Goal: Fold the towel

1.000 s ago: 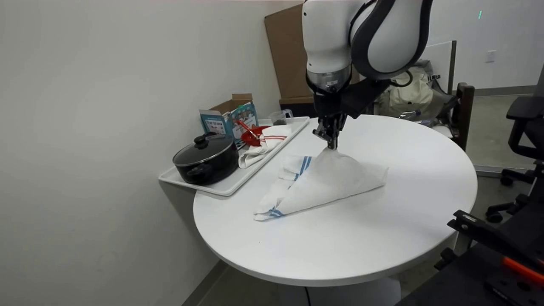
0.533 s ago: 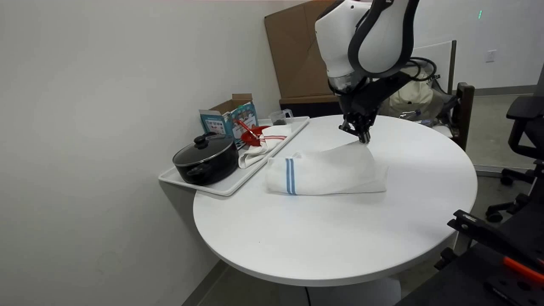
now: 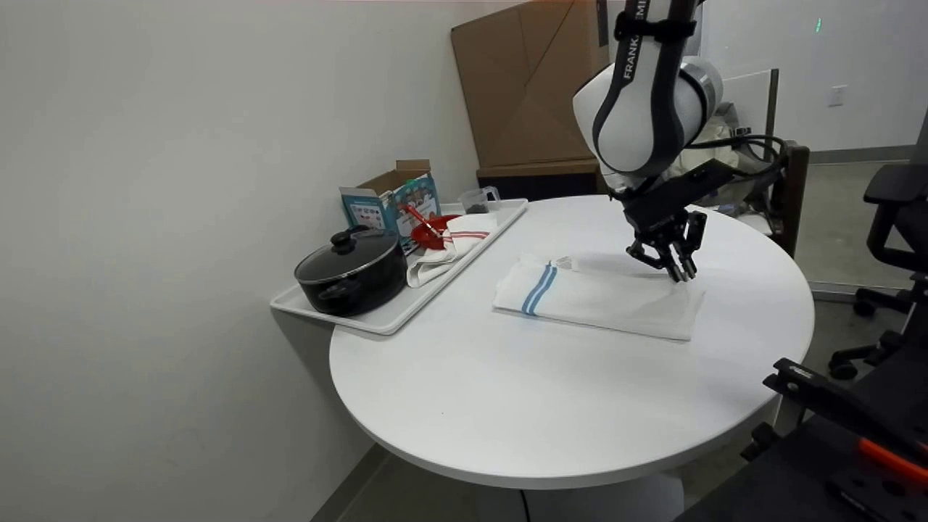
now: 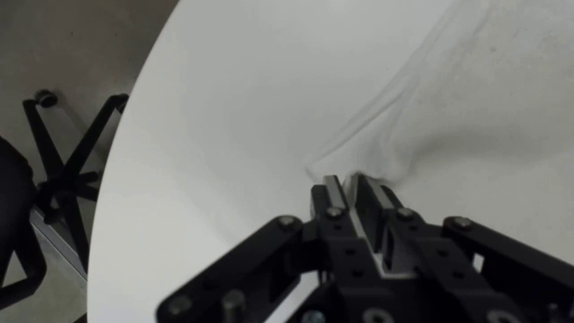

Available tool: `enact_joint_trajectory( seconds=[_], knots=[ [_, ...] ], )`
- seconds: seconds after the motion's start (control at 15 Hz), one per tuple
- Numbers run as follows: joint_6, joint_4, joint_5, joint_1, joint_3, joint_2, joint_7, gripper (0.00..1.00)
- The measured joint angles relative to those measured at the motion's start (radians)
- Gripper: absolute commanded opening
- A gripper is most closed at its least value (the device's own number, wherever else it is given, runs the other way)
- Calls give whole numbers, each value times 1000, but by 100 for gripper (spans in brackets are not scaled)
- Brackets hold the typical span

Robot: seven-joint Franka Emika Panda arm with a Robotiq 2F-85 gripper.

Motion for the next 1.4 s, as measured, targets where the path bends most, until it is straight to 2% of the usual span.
enact_joint_trajectory(
  seconds=[0.33,0.47,0.93,1.2,1.4],
  knots=[
    [4,4,107,66,-5,-8,-49,88],
    [10,1,128,87,-4,-40,-77,99],
    [12,-29,274,88,29,-304,-248,100],
    [84,-67,258,95,16,-425,-244,100],
    [130,-111,250,95,16,-463,-244,100]
  ],
)
